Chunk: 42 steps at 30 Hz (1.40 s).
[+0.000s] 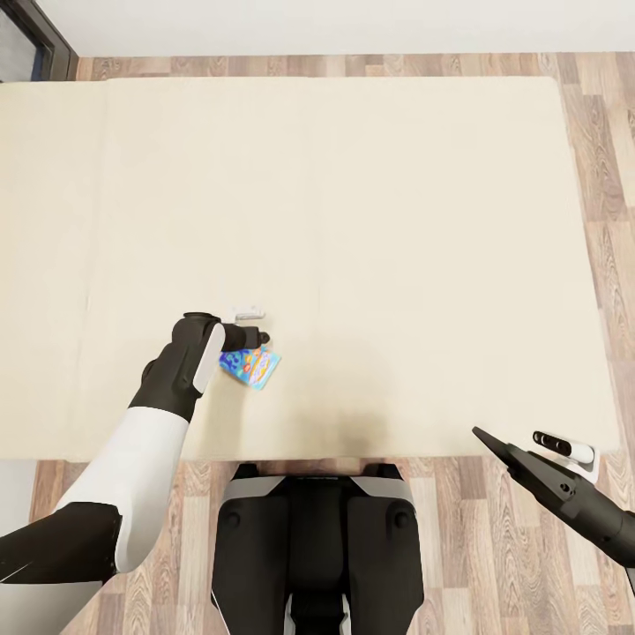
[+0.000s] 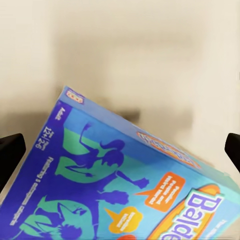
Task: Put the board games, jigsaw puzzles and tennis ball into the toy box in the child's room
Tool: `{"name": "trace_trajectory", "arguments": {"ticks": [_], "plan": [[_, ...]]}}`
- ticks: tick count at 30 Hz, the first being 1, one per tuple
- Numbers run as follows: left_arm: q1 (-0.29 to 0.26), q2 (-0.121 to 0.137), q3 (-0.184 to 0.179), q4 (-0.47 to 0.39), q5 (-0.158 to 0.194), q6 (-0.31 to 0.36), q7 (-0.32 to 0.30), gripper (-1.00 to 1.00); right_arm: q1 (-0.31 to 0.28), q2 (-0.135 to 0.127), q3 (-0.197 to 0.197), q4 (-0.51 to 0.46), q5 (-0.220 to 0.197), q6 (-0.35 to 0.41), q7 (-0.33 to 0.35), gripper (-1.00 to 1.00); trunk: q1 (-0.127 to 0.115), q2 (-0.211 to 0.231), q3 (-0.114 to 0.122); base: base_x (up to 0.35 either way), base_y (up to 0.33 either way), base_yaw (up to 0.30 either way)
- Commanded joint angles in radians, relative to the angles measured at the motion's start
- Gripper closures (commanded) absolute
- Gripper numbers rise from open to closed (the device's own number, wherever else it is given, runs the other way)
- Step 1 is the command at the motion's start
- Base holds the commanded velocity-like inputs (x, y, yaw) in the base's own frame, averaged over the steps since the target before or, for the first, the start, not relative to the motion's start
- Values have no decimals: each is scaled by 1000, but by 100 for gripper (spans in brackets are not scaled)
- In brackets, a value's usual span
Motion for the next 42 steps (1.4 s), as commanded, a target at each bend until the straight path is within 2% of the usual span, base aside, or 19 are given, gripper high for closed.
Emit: {"name": "trace_trajectory", "arguments": {"ticks": [1,12,20,42], "plan": [[0,0,0,-1,7,7,4,-100,0,0,0,0,-3,8,1,-100,1,-2,-1,0,0,0],[0,-1,0,-1,8,11,3,-100,0,0,-1,0,-3,8,1,-100,1,-2,-1,0,0,0],[0,-4,-1,0,9,52,1,-100,0,0,-1,0,-3,8,1,-100,1,-2,-1,0,0,0],[0,-5,-9,2,7,80,1,-100,0,0,-1,0,-3,8,1,-100,1,-2,-1,0,0,0]]}}
